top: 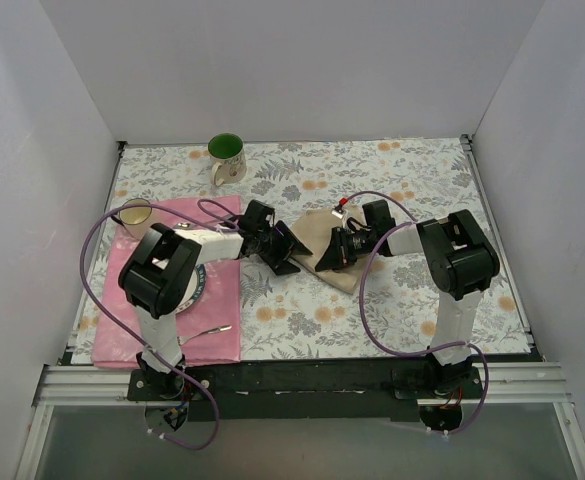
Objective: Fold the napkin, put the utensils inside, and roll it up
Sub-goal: Roll the napkin with the utensil
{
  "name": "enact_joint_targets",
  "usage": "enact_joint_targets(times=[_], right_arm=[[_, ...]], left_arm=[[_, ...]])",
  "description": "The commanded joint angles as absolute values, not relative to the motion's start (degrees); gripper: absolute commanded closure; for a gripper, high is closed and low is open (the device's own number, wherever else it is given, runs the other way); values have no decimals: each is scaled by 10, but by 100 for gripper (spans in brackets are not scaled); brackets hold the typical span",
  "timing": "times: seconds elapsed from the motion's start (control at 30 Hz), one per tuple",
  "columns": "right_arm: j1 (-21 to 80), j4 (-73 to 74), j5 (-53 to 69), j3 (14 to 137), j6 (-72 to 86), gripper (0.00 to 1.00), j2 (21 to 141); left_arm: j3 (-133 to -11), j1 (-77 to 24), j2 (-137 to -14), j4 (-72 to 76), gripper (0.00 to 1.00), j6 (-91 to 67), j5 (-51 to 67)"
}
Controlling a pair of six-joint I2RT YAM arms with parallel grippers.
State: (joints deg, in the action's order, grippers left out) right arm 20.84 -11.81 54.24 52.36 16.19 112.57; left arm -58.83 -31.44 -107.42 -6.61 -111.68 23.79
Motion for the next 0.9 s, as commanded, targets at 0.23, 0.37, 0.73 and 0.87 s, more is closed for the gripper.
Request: enact_joint_targets(times=[0.23,0.37,0.73,0.87], right_arm=[[229,-34,424,509,161,99,1118],[246,-39,398,505,170,99,1108],[272,46,319,531,101,94,1063],[289,119,252,569,47,73,1031]], left_arm=[[-590,-323,-1100,-69,57,-1196,144],[-582,-326,-1104,-76,66,-1190,97],[-596,-326,-1112,-89,100,-1115,58],[-618,-326,-1109,-125,100,-1100,64]])
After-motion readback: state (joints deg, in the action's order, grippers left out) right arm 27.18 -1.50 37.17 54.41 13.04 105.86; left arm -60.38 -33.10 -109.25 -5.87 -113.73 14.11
